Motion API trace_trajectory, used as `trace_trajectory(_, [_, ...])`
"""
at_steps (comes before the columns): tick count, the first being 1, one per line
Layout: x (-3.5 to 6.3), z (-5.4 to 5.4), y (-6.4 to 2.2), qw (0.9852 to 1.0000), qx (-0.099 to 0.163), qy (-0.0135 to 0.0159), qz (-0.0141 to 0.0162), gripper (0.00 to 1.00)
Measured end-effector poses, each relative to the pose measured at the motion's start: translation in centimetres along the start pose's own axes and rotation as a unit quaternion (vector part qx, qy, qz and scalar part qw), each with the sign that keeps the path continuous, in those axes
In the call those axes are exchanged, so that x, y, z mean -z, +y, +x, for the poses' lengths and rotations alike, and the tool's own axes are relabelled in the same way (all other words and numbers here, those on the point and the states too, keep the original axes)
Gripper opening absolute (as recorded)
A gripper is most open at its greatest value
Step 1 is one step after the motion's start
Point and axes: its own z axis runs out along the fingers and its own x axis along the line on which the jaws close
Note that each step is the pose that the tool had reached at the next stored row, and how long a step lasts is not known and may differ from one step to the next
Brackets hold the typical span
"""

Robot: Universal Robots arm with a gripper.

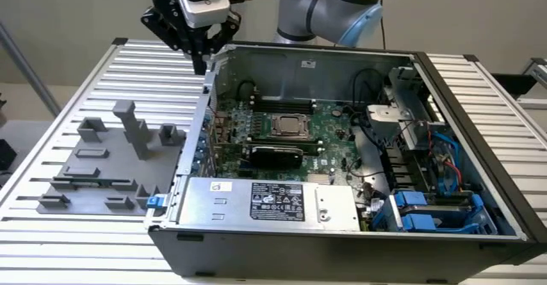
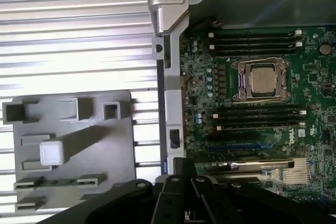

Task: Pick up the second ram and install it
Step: 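Reach for the second ram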

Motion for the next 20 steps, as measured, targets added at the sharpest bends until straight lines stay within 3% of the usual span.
trace_trajectory(20, [-0.57, 9.0, -1.42, 1.0, 0.0, -0.0003, 0.0039, 0.0])
